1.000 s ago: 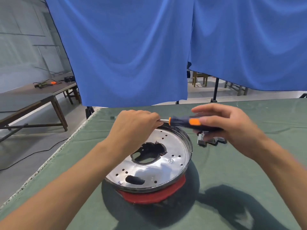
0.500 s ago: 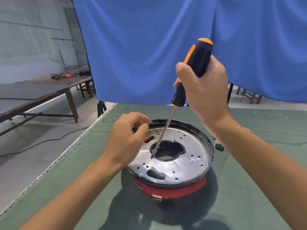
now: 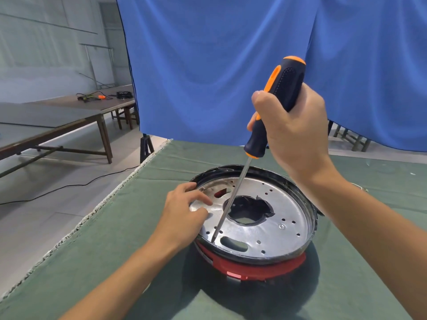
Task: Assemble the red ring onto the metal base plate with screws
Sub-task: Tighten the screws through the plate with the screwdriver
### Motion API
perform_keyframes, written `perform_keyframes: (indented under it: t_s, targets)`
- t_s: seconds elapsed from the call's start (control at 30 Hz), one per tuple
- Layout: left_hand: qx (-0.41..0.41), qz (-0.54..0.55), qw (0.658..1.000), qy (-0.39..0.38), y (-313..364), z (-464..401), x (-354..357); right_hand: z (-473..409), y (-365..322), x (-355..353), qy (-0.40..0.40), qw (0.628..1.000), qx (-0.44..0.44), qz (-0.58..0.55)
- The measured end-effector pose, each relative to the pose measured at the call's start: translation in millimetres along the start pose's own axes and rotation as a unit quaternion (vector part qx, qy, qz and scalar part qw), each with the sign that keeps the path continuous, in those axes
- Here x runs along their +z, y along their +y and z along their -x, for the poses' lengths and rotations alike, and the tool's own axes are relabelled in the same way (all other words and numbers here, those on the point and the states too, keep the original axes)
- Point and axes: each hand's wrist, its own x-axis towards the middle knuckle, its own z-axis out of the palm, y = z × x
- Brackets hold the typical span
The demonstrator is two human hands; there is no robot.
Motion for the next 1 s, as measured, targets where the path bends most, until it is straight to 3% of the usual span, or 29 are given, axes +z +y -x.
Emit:
perform_keyframes:
  t_s: [0.77, 1.0]
  targets:
    - [0.001, 0.027, 1.000, 0.005, -7, 0, 4, -4, -1, 10, -0.036, 0.999, -0.013, 0.017]
    - [0.006, 0.020, 1.000, 0.009, -9, -2, 6, -3, -9, 17, -0.056, 0.994, -0.036, 0.090]
